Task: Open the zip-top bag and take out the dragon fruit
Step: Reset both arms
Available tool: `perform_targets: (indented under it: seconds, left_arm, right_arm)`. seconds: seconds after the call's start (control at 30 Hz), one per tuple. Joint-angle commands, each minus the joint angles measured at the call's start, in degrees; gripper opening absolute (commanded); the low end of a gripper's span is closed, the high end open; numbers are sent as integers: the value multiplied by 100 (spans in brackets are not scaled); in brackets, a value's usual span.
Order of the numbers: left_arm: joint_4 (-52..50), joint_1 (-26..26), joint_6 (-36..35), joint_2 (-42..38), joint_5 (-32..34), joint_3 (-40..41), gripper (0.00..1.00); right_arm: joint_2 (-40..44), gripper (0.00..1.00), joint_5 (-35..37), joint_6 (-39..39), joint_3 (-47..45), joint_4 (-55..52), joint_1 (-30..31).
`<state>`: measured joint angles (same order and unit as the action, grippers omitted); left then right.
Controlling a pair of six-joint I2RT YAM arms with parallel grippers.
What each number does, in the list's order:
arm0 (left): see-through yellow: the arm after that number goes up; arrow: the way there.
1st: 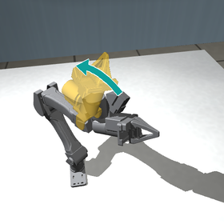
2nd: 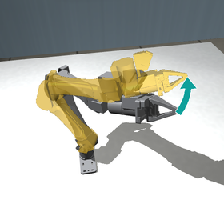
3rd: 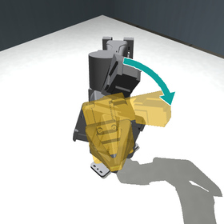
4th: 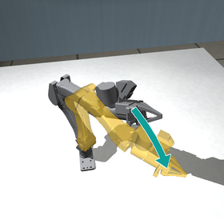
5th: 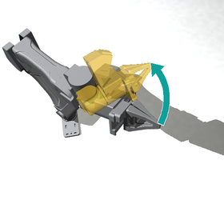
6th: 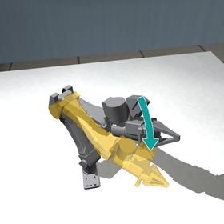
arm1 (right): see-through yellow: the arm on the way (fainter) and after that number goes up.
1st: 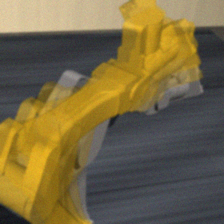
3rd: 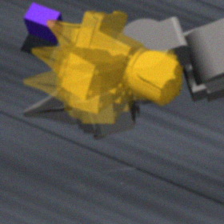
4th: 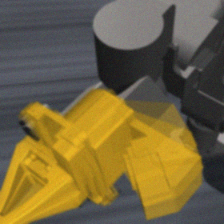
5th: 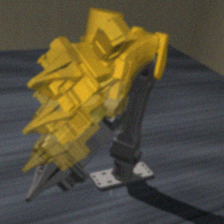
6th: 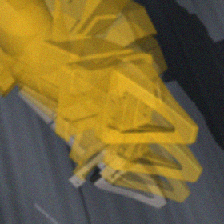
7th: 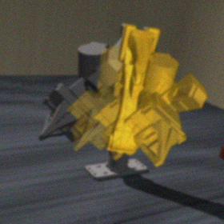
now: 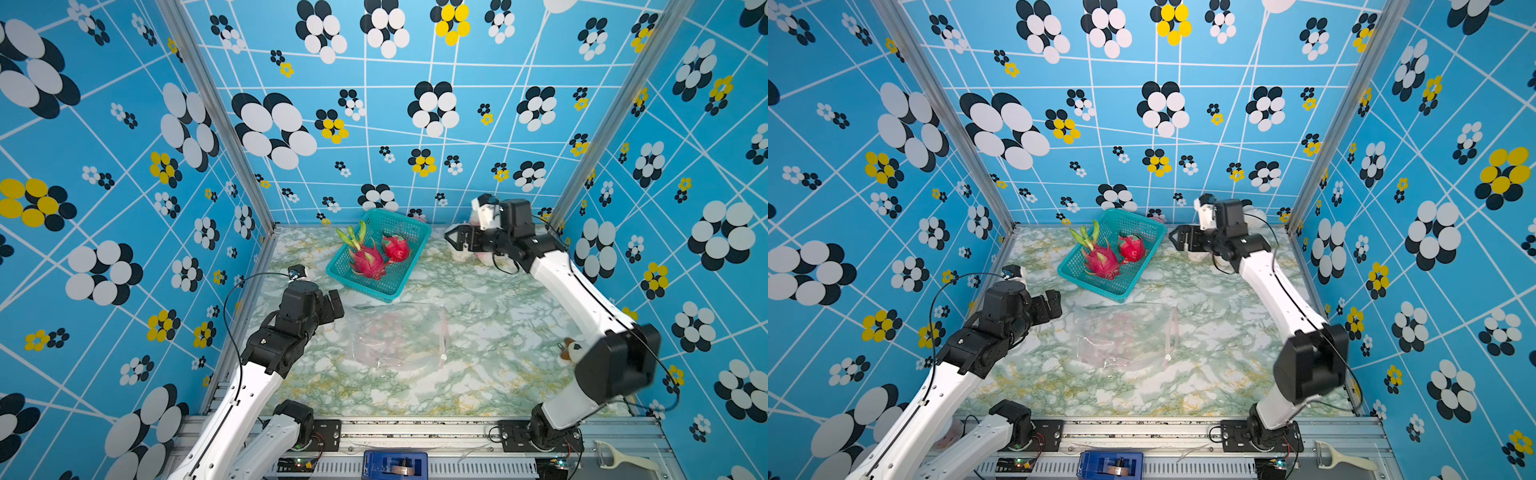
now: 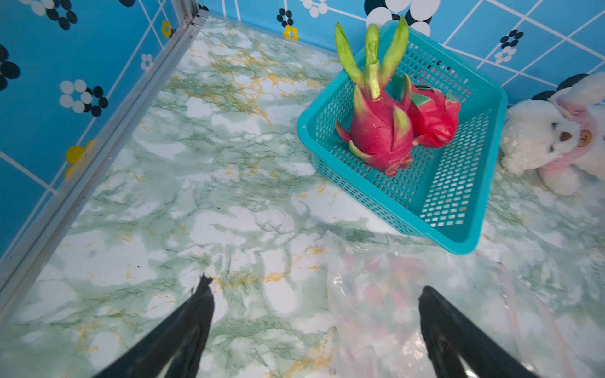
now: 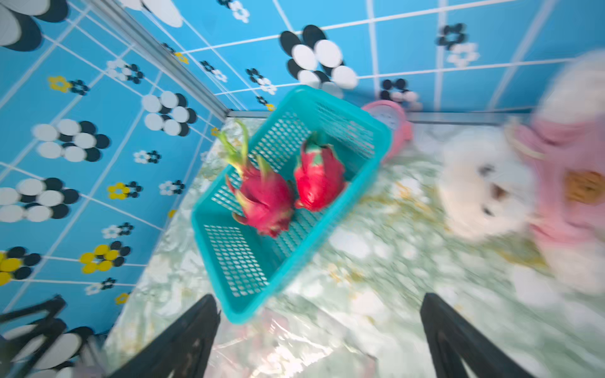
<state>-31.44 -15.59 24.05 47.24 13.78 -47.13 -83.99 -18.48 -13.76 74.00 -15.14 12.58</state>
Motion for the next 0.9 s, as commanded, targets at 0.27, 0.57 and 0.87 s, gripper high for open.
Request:
perform_targets:
  seconds: [0.27, 0.57, 0.87]
  left_arm:
    - [3240, 1152, -1162, 733, -97, 1662, 100]
    - [4911, 1532, -1749, 2060, -606, 2015, 99]
    - [6316, 1560, -2159, 3428, -1687, 1822, 99]
  right_arm:
    - [1072, 99, 449, 1713, -3501, 2468, -1132]
    - [-174, 99, 240, 1777, -3977, 4145, -1497]
    - [-93, 99, 526, 1536, -4922, 5879, -1561]
